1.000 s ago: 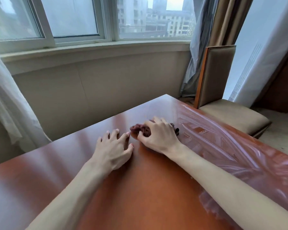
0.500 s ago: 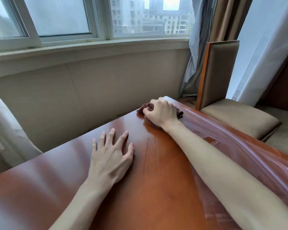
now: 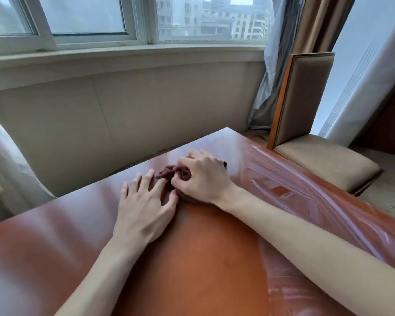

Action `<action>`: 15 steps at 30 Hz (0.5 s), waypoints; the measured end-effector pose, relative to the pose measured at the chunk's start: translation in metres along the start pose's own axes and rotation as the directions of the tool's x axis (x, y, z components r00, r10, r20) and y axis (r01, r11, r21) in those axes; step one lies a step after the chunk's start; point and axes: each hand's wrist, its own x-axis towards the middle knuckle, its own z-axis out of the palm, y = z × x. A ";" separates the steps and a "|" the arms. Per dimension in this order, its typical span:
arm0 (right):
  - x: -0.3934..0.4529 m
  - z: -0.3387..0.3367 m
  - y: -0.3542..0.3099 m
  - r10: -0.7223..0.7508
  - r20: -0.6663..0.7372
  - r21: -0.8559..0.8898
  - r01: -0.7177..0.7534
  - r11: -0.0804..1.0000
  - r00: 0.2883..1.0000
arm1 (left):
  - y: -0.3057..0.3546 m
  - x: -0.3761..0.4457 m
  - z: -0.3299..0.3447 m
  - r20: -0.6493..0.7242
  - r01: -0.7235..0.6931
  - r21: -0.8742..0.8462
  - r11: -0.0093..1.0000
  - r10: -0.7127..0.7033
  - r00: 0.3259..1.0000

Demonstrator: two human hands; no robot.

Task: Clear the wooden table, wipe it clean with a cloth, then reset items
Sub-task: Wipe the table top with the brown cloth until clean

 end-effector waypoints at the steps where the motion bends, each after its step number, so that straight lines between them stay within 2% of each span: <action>1: -0.018 -0.009 0.002 -0.019 -0.004 -0.020 0.019 1.000 1.000 | 0.001 -0.001 -0.001 0.008 0.002 0.000 1.000 -0.002 1.000; 5: -0.059 -0.034 0.011 -0.048 -0.008 -0.050 0.048 0.998 0.999 | 0.002 -0.002 -0.004 0.030 0.012 0.000 1.000 -0.012 0.999; 10: -0.041 -0.033 0.020 -0.061 0.046 -0.041 0.063 0.997 0.997 | 0.001 -0.003 -0.003 0.040 0.003 0.017 1.000 -0.004 0.999; 15: 0.027 -0.011 0.063 0.084 0.025 -0.062 -0.083 0.995 0.996 | -0.002 0.001 0.003 0.017 -0.004 0.014 1.000 0.004 1.000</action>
